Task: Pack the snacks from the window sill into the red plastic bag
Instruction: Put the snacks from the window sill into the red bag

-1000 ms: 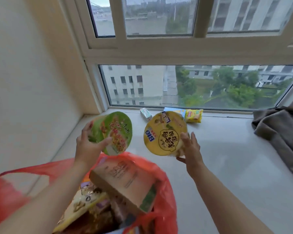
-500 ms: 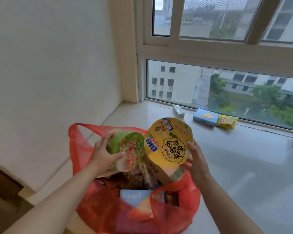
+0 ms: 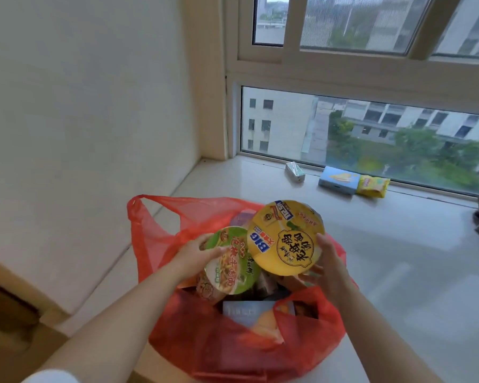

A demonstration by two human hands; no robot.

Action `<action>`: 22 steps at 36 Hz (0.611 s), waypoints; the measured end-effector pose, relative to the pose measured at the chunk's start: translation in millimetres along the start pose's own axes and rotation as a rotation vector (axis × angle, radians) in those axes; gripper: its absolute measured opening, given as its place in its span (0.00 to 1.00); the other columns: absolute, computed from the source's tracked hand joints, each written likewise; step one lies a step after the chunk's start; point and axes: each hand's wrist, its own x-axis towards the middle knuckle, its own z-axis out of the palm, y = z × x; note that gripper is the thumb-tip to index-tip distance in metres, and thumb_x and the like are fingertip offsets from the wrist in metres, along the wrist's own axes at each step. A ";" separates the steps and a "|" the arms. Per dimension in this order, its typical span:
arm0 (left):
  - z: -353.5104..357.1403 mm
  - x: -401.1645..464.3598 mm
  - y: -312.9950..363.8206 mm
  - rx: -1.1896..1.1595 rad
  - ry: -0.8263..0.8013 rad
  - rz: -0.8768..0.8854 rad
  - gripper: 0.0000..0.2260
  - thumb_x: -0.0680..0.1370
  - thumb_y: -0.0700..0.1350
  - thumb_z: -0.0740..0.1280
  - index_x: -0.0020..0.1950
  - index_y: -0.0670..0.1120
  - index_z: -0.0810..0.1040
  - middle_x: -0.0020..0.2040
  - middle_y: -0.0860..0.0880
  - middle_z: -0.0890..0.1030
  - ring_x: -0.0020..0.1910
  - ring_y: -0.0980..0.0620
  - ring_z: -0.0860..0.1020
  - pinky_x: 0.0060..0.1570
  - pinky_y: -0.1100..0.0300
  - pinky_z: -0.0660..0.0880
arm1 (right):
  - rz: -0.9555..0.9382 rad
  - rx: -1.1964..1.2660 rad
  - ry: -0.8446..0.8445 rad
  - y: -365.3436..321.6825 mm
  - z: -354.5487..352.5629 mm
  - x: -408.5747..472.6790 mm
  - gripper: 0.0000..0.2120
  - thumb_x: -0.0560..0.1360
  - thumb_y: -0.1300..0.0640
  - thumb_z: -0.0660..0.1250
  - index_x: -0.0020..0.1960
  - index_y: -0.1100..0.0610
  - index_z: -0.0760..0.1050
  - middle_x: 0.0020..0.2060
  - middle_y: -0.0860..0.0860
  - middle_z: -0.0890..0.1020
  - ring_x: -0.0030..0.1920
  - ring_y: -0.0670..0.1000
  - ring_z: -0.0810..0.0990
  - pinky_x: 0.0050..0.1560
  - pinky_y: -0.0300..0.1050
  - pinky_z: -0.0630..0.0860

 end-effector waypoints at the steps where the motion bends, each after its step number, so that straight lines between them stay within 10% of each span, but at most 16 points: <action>1: 2.1 2.1 0.1 0.003 0.096 0.003 0.18 0.73 0.57 0.70 0.59 0.53 0.75 0.52 0.56 0.78 0.49 0.56 0.76 0.40 0.68 0.69 | -0.007 -0.033 -0.006 2.2 -0.5 2.0 0.38 0.63 0.36 0.66 0.66 0.57 0.69 0.45 0.58 0.81 0.37 0.57 0.80 0.40 0.50 0.77; 9: -4.3 12.8 -8.7 0.465 0.423 0.041 0.25 0.77 0.63 0.58 0.62 0.46 0.75 0.59 0.45 0.73 0.56 0.45 0.75 0.51 0.54 0.72 | -0.060 -0.260 0.038 39.8 -11.1 45.9 0.52 0.52 0.32 0.78 0.69 0.32 0.54 0.72 0.52 0.63 0.68 0.61 0.68 0.53 0.65 0.76; 15: -6.2 -15.6 -40.0 0.076 0.451 0.030 0.15 0.83 0.46 0.52 0.57 0.43 0.77 0.54 0.43 0.80 0.57 0.42 0.76 0.53 0.54 0.70 | -0.125 -0.219 0.166 45.1 10.8 36.9 0.51 0.49 0.27 0.74 0.68 0.31 0.56 0.72 0.50 0.64 0.70 0.59 0.66 0.60 0.71 0.69; 22: 14.9 -48.7 -74.1 1.007 -0.125 0.236 0.29 0.72 0.69 0.57 0.66 0.53 0.72 0.66 0.49 0.74 0.67 0.45 0.69 0.67 0.50 0.63 | -0.266 -0.172 0.096 44.8 14.8 17.0 0.46 0.55 0.32 0.74 0.69 0.34 0.60 0.68 0.53 0.69 0.67 0.59 0.71 0.59 0.66 0.72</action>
